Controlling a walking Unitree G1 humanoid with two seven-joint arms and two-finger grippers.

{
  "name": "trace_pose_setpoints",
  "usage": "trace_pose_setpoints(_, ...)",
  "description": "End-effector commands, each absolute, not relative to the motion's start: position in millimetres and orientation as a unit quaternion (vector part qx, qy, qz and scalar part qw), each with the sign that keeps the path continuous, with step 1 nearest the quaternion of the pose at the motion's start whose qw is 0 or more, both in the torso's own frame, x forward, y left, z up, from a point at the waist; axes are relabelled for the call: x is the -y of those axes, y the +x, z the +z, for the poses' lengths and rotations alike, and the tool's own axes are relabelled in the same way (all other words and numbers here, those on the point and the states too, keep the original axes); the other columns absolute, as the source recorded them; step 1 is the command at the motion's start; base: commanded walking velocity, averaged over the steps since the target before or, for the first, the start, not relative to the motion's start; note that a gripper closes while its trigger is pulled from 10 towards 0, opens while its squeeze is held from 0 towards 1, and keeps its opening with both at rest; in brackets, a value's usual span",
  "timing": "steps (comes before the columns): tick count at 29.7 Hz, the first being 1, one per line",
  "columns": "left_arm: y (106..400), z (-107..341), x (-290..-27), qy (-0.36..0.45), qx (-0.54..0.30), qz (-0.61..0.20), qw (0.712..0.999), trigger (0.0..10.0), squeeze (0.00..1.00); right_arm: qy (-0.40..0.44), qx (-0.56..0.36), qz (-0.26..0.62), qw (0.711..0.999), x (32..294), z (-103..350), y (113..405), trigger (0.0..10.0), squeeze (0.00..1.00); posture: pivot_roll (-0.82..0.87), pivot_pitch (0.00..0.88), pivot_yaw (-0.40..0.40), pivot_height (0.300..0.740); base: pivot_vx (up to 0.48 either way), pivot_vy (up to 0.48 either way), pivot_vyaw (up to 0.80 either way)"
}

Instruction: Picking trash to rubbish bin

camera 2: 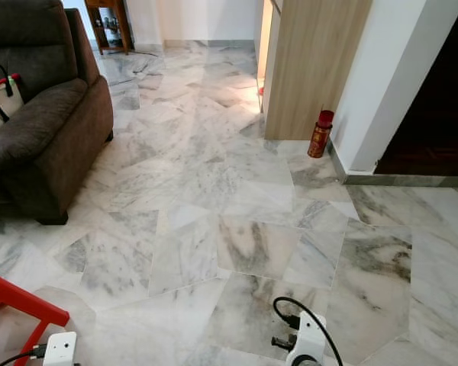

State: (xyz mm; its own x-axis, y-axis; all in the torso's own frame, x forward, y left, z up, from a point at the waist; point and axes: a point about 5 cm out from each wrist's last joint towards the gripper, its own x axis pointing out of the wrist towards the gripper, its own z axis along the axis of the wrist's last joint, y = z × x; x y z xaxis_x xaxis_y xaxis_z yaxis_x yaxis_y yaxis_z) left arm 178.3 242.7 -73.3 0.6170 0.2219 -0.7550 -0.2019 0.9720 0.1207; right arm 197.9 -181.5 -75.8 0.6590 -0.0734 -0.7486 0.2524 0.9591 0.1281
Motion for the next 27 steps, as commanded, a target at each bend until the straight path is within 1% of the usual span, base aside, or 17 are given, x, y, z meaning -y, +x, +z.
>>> trace_pose_setpoints(1, 172, -77, -243, 0.011, -0.434, 0.119, 0.893, 10.0, 0.0, 0.111, -0.407, -0.094, 0.902, 183, -77, 196, 10.0, 0.0, 0.0, 0.078, -0.001, 0.74, 0.0, 0.0, 0.0)
trace_pose_setpoints(8, 172, -77, -243, 0.011, -0.434, 0.119, 0.893, 10.0, 0.0, 0.111, -0.407, -0.094, 0.902, 183, -77, 196, 10.0, 0.0, 0.0, 0.078, -0.001, 0.74, 0.0, 0.0, 0.0)
trace_pose_setpoints(9, 172, -77, -244, 0.012, -0.434, 0.119, 0.893, 10.0, 0.0, 0.115, -0.409, -0.099, 0.9, 183, -77, 195, 10.0, 0.0, 0.0, 0.0, 0.0, 0.74, 0.0, 0.0, 0.0)
trace_pose_setpoints(10, 177, -75, -242, 0.014, -0.431, 0.111, 0.895, 10.0, 0.0, 0.13, -0.411, -0.092, 0.897, 177, -79, 194, 10.0, 0.0, 0.02, 0.083, 0.017, 0.74, 0.0, 0.0, 0.0)
trace_pose_setpoints(12, 185, -72, -238, 0.017, -0.427, 0.099, 0.898, 10.0, 0.0, 0.152, -0.413, -0.081, 0.894, 169, -80, 192, 10.0, 0.0, 0.02, 0.082, 0.017, 0.74, 0.0, 0.0, 0.0)
trace_pose_setpoints(27, 186, -72, -238, 0.017, -0.428, 0.098, 0.898, 10.0, 0.0, 0.154, -0.412, -0.081, 0.894, 169, -80, 192, 10.0, 0.0, 0.01, 0.085, 0.015, 0.74, 0.0, 0.0, 0.0)
